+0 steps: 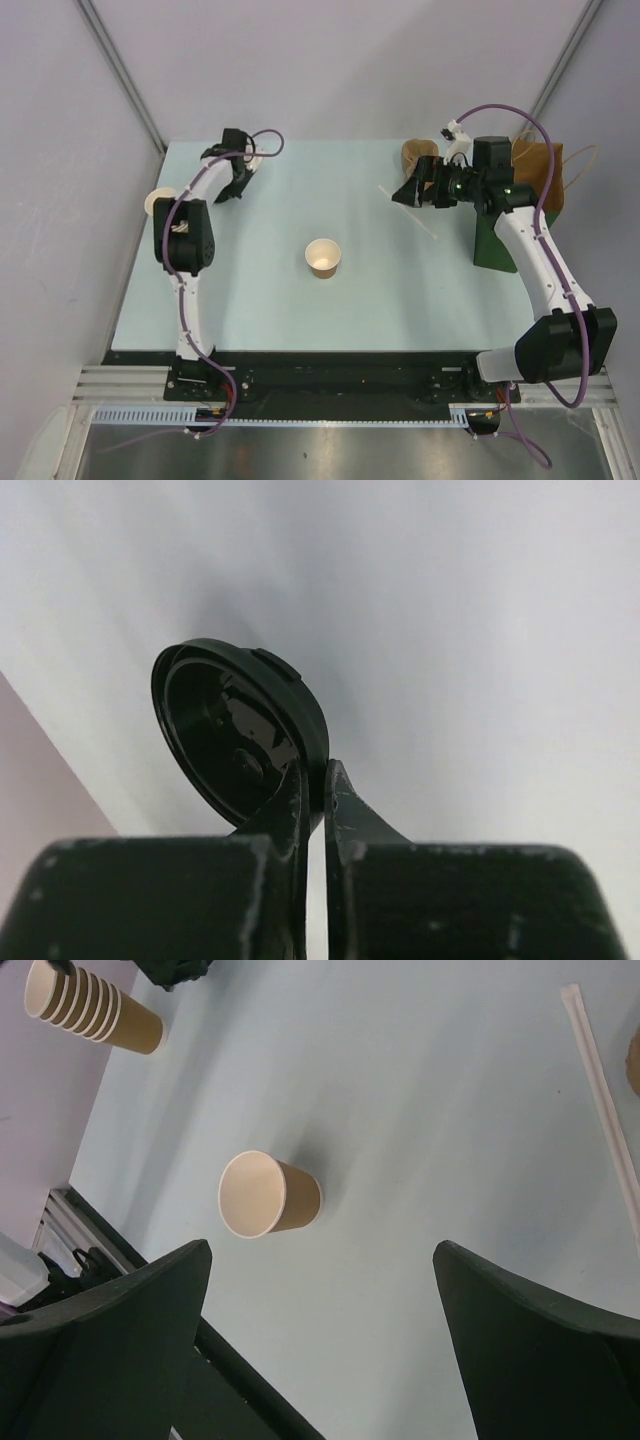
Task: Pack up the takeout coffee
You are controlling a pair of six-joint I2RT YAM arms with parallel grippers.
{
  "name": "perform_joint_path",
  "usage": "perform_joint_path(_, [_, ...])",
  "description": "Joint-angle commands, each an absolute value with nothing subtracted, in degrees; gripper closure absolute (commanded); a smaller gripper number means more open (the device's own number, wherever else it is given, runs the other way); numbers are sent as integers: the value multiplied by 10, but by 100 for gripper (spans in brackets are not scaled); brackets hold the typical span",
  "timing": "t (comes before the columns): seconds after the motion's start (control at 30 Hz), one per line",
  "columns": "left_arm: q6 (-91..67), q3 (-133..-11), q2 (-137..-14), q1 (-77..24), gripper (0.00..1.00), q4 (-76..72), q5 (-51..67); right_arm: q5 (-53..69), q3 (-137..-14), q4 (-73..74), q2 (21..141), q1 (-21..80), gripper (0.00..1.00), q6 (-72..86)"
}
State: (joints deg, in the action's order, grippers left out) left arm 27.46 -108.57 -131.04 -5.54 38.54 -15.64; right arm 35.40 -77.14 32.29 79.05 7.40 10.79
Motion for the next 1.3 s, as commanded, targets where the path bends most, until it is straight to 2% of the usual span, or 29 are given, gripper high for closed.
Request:
perform_joint_path(0.0, [209,-1116,-1128,-91,100,471,42,366,-773,311,752,68,0,69])
perform_joint_path(0.2, [171,-1141,-1006,-100,100,536,230,411,-774,308,713,53,0,23])
perform_joint_path(0.33, [127,-1079,-926,-99,100,515,419,419,-775,301,681,51,0,-10])
perform_joint_path(0.43, [59,-981,-852,-99,100,428,523,436,-775,304,670,53,0,-12])
perform_joint_path(0.5, [6,-918,-792,-99,100,307,641,445,-775,308,667,52,0,-5])
perform_joint_path(0.53, [-87,-841,-772,-98,100,245,672,457,-775,308,664,54,0,-3])
perform_joint_path(0.57, [-149,-798,-746,-100,100,78,721,463,-775,312,662,55,0,-3])
perform_joint_path(0.63, [-345,-679,-689,-99,100,-115,734,478,-775,313,657,59,0,8])
perform_joint_path(0.67, [-398,-652,-679,-99,100,-267,736,483,-775,308,650,61,0,12])
perform_joint_path(0.77, [-537,-612,-672,-107,100,-392,741,497,-775,295,637,76,0,19])
perform_joint_path(0.83, [-633,-589,-675,-108,100,-469,736,511,-774,287,631,85,4,28])
perform_joint_path(1.0, [-641,-586,-665,-121,100,-461,737,528,-779,282,634,112,21,1])
perform_joint_path(1.27, [-651,-578,-659,-150,100,-456,736,488,-786,208,624,191,31,21])
